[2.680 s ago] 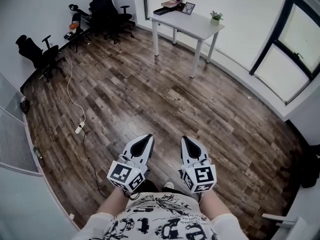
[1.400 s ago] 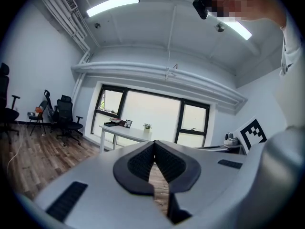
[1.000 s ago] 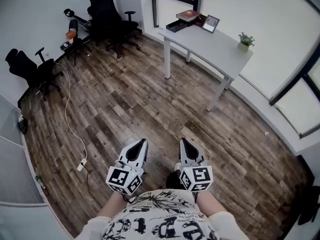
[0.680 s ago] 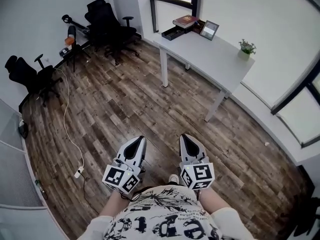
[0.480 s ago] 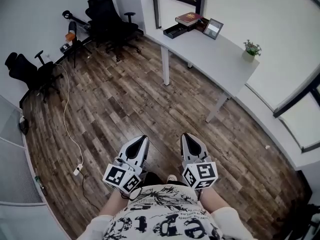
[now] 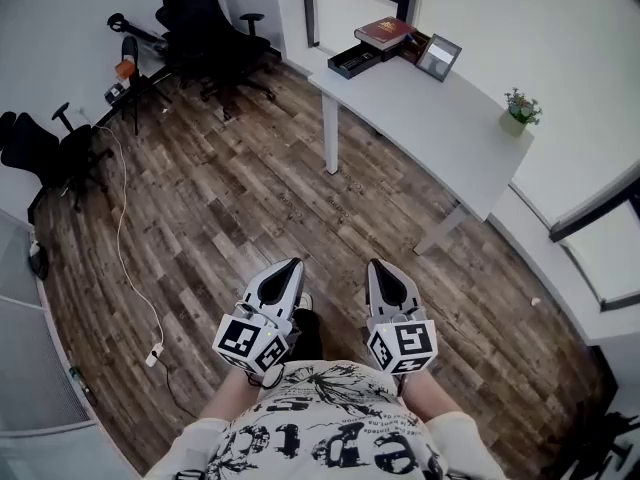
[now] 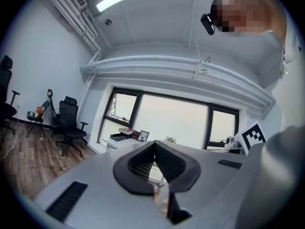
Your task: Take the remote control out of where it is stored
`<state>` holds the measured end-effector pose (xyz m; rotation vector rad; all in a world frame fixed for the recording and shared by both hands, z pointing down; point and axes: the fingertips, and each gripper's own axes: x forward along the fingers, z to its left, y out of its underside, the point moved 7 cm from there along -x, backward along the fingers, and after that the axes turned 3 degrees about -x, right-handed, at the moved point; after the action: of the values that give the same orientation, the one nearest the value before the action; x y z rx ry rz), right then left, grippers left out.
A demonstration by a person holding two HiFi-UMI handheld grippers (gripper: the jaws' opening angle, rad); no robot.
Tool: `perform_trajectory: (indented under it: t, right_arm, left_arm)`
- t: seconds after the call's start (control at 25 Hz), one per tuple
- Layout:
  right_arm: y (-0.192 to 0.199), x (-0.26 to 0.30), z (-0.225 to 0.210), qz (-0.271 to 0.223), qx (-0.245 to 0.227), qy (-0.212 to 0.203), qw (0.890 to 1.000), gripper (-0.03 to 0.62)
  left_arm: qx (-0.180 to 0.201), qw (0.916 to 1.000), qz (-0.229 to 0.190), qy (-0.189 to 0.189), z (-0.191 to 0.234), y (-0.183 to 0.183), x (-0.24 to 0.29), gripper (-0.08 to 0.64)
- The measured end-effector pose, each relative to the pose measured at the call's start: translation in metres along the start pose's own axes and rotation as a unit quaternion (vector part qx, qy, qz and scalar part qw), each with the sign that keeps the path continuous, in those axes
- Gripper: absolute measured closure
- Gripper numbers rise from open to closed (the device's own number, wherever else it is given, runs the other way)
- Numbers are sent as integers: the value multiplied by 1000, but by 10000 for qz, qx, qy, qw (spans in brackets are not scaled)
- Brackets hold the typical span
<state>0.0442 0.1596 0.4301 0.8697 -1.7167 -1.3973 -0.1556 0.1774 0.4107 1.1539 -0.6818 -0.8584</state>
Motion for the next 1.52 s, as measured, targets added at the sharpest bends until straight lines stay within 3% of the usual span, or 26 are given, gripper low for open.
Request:
perform_trajectory:
  t: [0.28,0.48,0.64,0.8,1.08,1.4,1.52]
  right_arm:
    - [-38,127,-3,-89,-347,584,9977,591]
    - [-48,218,17,-56,-398,548,9977,591]
    - [-47,265,14,131,-530,431,9976,591]
    - [-51,305,-17,118,-481,675,9965,591]
    - [-61,383,-82,33,-423,463,9980,591]
    - [-114,473,-180,-355,-658,26,9972,591]
    - [-124,501,-228,-363,-666,69,9971,591]
  left_arm:
    - [61,9995,-18,323,120,-54,84,551]
    - [56,9987,-97,493,198,-88,121,551]
    - [-94,9977,-50,673,235,-90,144,551]
    - [-42,9978,284,596,256,-84,184,551]
    - [123,9982,473,-344,291,-83,268,551]
    - [384,9973,319,-544,304,-115,401,551]
    - [225,9983,158,-505,310,-117,455,551]
